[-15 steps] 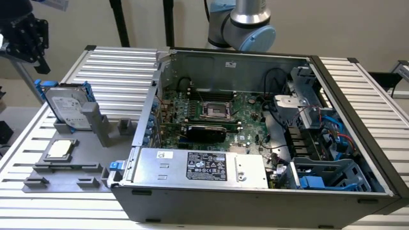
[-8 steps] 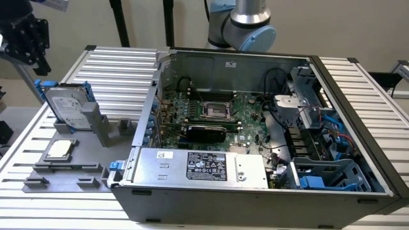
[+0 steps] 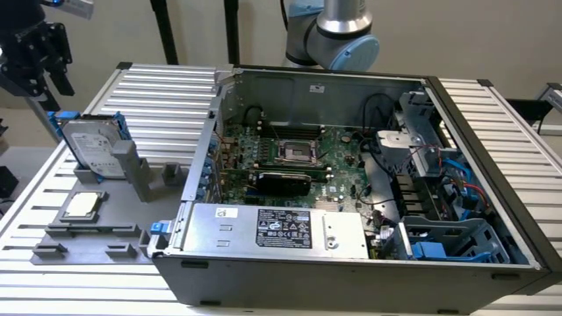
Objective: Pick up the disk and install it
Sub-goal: 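Pick up the disk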
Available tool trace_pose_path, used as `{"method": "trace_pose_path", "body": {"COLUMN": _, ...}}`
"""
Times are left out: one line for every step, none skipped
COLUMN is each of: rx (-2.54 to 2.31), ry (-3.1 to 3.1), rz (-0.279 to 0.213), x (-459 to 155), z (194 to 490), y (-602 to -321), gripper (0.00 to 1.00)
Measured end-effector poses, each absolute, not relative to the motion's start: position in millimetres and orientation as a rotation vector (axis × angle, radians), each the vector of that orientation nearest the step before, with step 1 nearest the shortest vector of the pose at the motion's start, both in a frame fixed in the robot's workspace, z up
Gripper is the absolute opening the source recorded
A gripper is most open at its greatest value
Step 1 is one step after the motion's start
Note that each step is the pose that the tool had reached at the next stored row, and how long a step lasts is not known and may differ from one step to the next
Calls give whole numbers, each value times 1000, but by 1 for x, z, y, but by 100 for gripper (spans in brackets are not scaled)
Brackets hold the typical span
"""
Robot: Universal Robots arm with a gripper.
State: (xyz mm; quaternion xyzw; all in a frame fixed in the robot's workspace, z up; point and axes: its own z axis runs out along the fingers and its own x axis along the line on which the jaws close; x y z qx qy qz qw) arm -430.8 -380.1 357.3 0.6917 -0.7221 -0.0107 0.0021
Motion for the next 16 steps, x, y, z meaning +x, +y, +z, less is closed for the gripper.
{"method": "trace_pose_path", "body": {"rx": 2171, "ry": -2264, "rz": -34, "x": -431, "z": 356, "y": -380, "gripper": 48}}
{"method": "trace_pose_path", "body": {"rx": 2173, "ry": -2263, "rz": -34, "x": -431, "z": 354, "y": -380, "gripper": 48}}
{"method": "trace_pose_path", "body": {"rx": 2175, "ry": -2261, "rz": -34, "x": -431, "z": 352, "y": -380, "gripper": 48}}
{"method": "trace_pose_path", "body": {"rx": 2177, "ry": -2259, "rz": -34, "x": -431, "z": 350, "y": -380, "gripper": 48}}
{"method": "trace_pose_path", "body": {"rx": 2178, "ry": -2257, "rz": -34, "x": -431, "z": 348, "y": -380, "gripper": 48}}
{"method": "trace_pose_path", "body": {"rx": 2180, "ry": -2255, "rz": -34, "x": -431, "z": 346, "y": -380, "gripper": 48}}
{"method": "trace_pose_path", "body": {"rx": 2182, "ry": -2254, "rz": -34, "x": -431, "z": 345, "y": -380, "gripper": 48}}
{"method": "trace_pose_path", "body": {"rx": 2184, "ry": -2252, "rz": -34, "x": -431, "z": 343, "y": -380, "gripper": 48}}
{"method": "trace_pose_path", "body": {"rx": 2186, "ry": -2250, "rz": -33, "x": -431, "z": 341, "y": -380, "gripper": 48}}
{"method": "trace_pose_path", "body": {"rx": 2187, "ry": -2248, "rz": -34, "x": -431, "z": 339, "y": -380, "gripper": 50}}
{"method": "trace_pose_path", "body": {"rx": 2189, "ry": -2247, "rz": -34, "x": -431, "z": 337, "y": -380, "gripper": 50}}
{"method": "trace_pose_path", "body": {"rx": 2191, "ry": -2245, "rz": -34, "x": -431, "z": 335, "y": -380, "gripper": 56}}
{"method": "trace_pose_path", "body": {"rx": 2192, "ry": -2244, "rz": -34, "x": -431, "z": 334, "y": -380, "gripper": 56}}
{"method": "trace_pose_path", "body": {"rx": 2194, "ry": -2242, "rz": -33, "x": -431, "z": 332, "y": -380, "gripper": 56}}
{"method": "trace_pose_path", "body": {"rx": 2196, "ry": -2240, "rz": -33, "x": -431, "z": 330, "y": -380, "gripper": 56}}
{"method": "trace_pose_path", "body": {"rx": 2198, "ry": -2239, "rz": -33, "x": -431, "z": 328, "y": -380, "gripper": 56}}
